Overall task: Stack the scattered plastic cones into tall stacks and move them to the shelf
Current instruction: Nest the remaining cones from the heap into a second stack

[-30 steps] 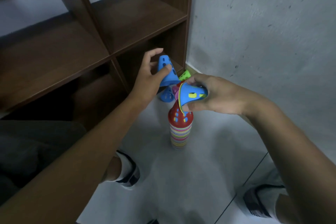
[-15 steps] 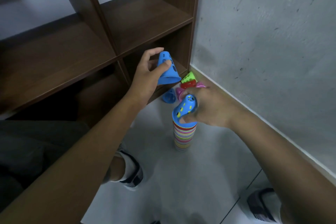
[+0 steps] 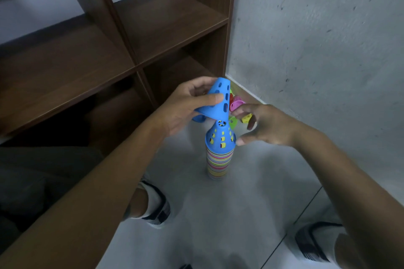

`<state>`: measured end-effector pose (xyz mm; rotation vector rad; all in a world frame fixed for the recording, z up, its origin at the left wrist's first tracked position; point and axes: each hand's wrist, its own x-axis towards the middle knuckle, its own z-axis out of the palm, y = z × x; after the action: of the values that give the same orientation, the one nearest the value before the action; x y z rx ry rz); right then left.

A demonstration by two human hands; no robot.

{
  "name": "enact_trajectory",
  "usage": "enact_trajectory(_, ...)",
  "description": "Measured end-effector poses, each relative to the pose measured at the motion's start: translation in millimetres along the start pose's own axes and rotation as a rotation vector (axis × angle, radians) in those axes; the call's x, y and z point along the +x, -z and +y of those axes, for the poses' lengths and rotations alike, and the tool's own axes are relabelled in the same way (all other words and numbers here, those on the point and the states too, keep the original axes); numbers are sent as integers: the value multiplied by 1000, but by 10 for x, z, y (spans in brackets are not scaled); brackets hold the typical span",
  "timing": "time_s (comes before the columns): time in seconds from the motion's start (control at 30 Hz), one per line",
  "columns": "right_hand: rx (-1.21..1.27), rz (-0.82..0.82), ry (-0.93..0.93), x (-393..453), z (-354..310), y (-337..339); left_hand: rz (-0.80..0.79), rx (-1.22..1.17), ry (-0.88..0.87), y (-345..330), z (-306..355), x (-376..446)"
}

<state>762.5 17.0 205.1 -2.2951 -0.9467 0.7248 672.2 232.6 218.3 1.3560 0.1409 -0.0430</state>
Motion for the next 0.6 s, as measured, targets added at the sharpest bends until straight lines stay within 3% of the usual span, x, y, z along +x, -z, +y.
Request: enact_trajectory(0.6,91,63,-187,243,636,-35,-302,234,138,108,-359,-21)
